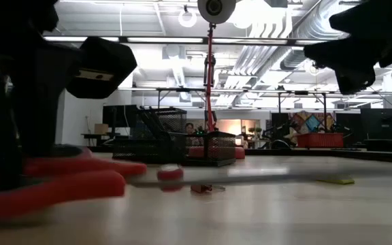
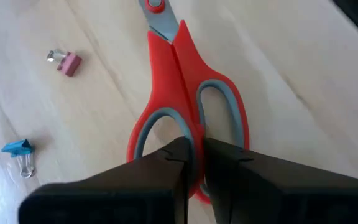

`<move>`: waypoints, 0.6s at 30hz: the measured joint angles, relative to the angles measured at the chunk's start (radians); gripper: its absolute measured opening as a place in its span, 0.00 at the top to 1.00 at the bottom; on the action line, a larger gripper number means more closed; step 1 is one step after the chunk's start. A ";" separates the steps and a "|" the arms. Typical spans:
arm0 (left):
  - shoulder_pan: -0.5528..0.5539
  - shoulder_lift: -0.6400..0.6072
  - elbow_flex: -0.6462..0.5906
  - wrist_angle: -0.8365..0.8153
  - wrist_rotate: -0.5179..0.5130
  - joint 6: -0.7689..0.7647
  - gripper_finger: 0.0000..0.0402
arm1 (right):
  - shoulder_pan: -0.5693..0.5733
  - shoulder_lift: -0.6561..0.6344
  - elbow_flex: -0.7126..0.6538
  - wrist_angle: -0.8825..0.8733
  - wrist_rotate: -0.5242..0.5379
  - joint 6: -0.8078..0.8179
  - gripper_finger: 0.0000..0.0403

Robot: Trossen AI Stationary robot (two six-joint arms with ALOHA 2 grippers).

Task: Pick and place office supplies into organizer
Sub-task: Put the orange scissors into the desk organizer

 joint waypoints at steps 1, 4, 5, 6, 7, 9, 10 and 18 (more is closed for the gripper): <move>0.000 0.000 0.000 -0.002 -0.010 0.001 0.95 | 0.000 0.000 0.000 -0.009 0.000 0.008 0.52; 0.000 0.002 0.017 -0.033 -0.031 0.005 0.92 | 0.000 0.000 0.000 -0.037 0.019 0.040 0.52; 0.000 0.003 0.028 -0.051 -0.037 0.013 0.92 | -0.001 0.000 0.000 -0.044 0.030 0.052 0.52; 0.000 0.003 0.039 -0.074 -0.041 0.023 0.93 | -0.001 0.000 0.000 -0.051 0.045 0.063 0.52; 0.000 0.004 0.052 -0.094 -0.045 0.036 0.94 | -0.003 0.000 0.000 -0.054 0.059 0.072 0.52; 0.000 0.006 0.078 -0.142 -0.055 0.049 0.97 | -0.015 0.000 0.000 -0.051 0.079 0.095 0.52; 0.000 0.007 0.090 -0.167 -0.055 0.056 0.97 | -0.023 0.000 0.000 -0.049 0.086 0.119 0.52; 0.000 0.008 0.143 -0.275 -0.118 0.077 0.95 | -0.143 0.000 0.010 -0.110 -0.182 0.374 0.52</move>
